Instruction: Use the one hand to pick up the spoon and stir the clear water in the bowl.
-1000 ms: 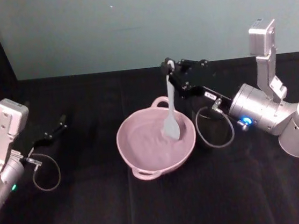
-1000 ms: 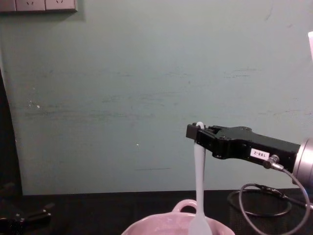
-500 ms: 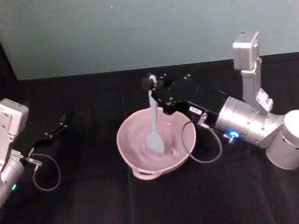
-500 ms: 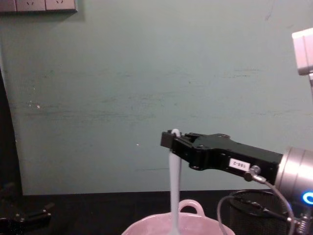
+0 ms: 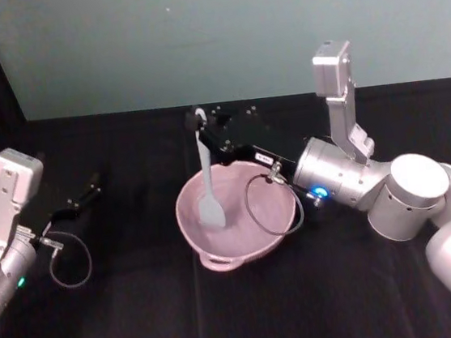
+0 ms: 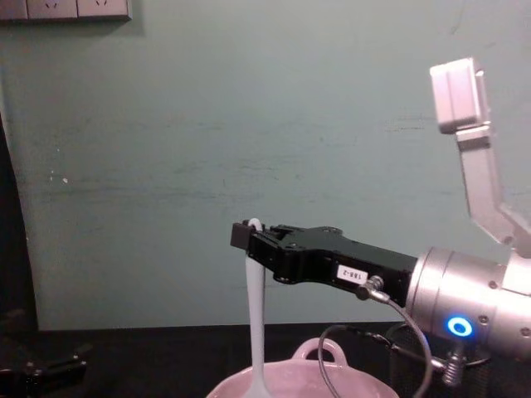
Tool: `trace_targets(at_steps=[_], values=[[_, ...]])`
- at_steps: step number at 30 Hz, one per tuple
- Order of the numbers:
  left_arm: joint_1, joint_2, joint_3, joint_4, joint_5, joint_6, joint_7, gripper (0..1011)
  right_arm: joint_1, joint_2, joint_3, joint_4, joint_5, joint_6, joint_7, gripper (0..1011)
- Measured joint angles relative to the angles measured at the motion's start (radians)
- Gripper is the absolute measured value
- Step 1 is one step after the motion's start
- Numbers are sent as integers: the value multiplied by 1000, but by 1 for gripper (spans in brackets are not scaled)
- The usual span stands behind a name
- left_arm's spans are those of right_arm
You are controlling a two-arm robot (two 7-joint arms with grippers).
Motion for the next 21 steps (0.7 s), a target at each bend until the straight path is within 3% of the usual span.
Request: trace_targets(at_steps=[10,16,21], values=[[0,0,0,0,0,0,0,1011,91,-44,11,164,-10,-34,18,105],[0,0,0,0,0,0,0,1011,104,-34,34,187,-17,-40,12,105],[0,0,0,0,0,0,0,1011,88,-7,60,160,-21,-40,-7,105]])
